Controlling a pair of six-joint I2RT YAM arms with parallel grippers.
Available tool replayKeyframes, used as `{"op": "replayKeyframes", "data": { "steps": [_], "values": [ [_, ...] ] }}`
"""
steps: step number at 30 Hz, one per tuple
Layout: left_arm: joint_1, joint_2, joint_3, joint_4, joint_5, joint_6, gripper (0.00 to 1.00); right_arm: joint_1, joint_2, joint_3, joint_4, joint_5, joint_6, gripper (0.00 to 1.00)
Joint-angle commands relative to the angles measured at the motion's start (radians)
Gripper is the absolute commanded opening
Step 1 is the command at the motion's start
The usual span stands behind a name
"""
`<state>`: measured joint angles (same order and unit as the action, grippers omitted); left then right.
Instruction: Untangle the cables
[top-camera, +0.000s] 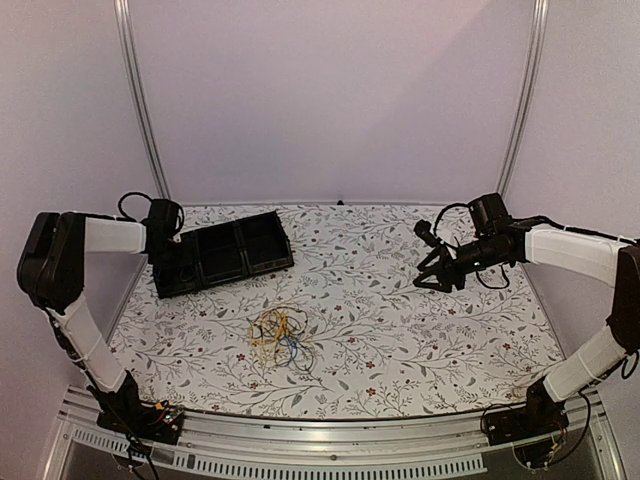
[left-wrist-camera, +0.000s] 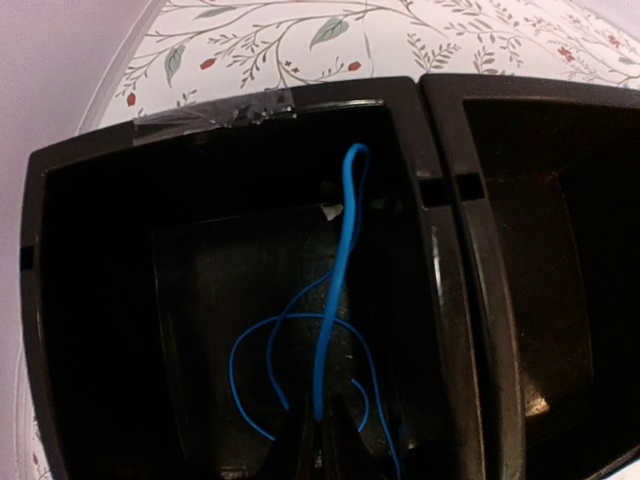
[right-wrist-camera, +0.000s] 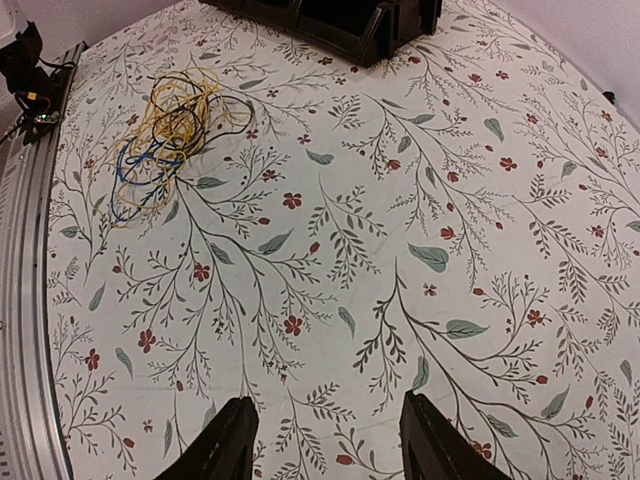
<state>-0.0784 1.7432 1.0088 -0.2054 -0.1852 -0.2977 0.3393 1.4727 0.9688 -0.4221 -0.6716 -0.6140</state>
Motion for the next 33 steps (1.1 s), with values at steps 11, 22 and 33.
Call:
{"op": "replayKeyframes", "data": {
  "steps": [11, 22, 33],
  "values": [
    [0.051, -0.311, 0.065, -0.244, 0.004, 0.010, 0.53, -0.002, 0.007, 0.000, -0.020, 0.013, -0.017, 0.53],
    [-0.039, -0.440, 0.022, -0.143, 0.279, 0.040, 0.47, 0.007, 0.017, 0.002, -0.029, 0.013, -0.028, 0.53],
    [-0.476, -0.571, -0.149, -0.077, 0.451, 0.075, 0.37, 0.082, 0.084, 0.010, -0.029, 0.018, -0.049, 0.47]
  ]
}}
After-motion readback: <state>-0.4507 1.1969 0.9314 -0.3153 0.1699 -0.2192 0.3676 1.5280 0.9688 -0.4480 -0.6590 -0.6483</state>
